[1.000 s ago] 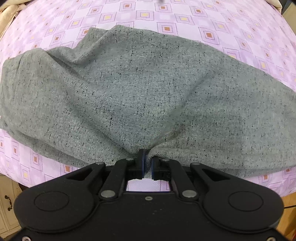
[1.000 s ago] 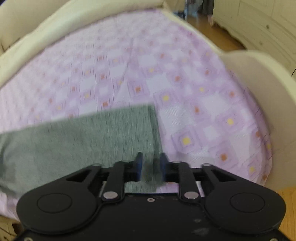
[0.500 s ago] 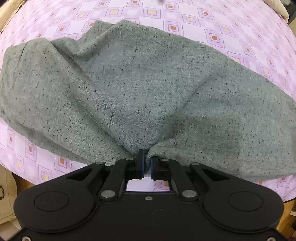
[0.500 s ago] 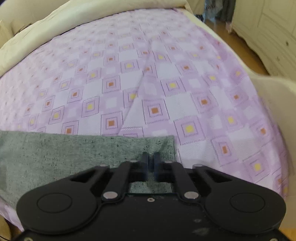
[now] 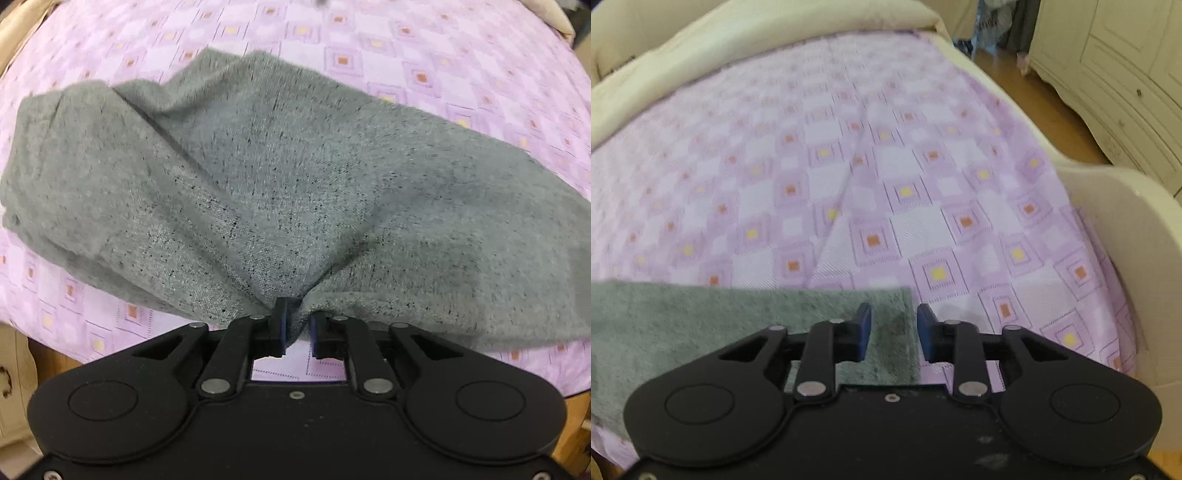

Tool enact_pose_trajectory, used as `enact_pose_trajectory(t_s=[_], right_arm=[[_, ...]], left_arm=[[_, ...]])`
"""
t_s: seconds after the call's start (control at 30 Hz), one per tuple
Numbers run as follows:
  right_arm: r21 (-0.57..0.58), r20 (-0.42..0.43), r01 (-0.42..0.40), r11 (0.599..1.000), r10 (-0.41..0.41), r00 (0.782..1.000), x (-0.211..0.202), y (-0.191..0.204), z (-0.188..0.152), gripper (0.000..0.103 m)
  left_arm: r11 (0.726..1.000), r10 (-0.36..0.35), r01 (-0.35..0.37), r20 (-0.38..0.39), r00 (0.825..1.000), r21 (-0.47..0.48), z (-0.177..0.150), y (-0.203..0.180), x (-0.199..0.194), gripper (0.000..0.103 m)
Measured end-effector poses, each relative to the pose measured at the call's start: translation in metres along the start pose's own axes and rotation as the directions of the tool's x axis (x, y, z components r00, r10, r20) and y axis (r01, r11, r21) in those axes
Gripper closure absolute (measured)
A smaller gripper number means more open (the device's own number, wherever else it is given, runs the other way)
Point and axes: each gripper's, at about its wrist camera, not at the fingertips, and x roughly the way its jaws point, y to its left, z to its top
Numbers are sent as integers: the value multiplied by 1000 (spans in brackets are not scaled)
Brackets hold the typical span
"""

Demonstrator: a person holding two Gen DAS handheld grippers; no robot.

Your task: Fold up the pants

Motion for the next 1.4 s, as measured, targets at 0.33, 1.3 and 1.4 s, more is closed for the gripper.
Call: enact_pose_trajectory(t_s=[0.33,1.3,1.4], right_arm=[[-138,42,-173,975,180,983,-31,83,-16,72],[-144,-208,-152,978,120,971,-10,427,-144,72],[-169,-210,-127,977,90,973,-9,439,-145,72]], left_arm=[[987,53,-49,-23,998,150,-22,17,-4,54],[993,25,-40,134,991,110,49,298,-24,54],[993,17,-34,147,989,112,55,318,-24,48]])
